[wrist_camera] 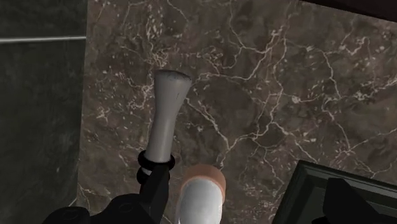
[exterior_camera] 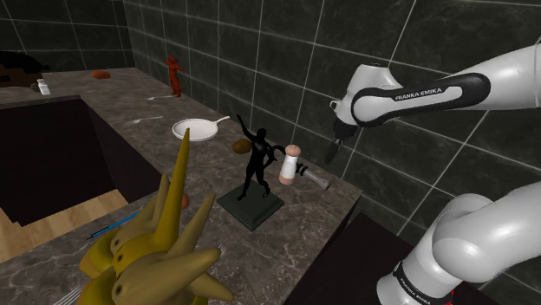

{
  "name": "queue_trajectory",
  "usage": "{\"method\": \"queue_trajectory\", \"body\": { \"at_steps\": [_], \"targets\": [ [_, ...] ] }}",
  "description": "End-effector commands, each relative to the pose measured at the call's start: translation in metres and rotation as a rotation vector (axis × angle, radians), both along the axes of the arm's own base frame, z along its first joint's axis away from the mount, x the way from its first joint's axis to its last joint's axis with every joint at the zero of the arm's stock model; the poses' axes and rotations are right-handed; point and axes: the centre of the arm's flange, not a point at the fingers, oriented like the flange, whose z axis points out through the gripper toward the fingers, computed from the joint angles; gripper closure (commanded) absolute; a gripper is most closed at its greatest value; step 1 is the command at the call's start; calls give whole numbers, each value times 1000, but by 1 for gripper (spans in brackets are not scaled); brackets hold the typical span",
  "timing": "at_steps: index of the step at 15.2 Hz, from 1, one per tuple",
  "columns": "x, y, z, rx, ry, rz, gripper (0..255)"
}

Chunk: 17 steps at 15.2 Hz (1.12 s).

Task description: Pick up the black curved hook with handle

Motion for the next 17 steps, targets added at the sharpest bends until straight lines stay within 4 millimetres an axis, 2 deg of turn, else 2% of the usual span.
{"method": "queue_trajectory", "body": {
  "at_steps": [1, 9, 17],
  "targets": [
    [13, -10, -19, 2, -24, 23, 0],
    [71, -51, -90, 19, -106, 109, 0],
    [138, -86, -157, 36, -187, 195, 0]
  ]
}}
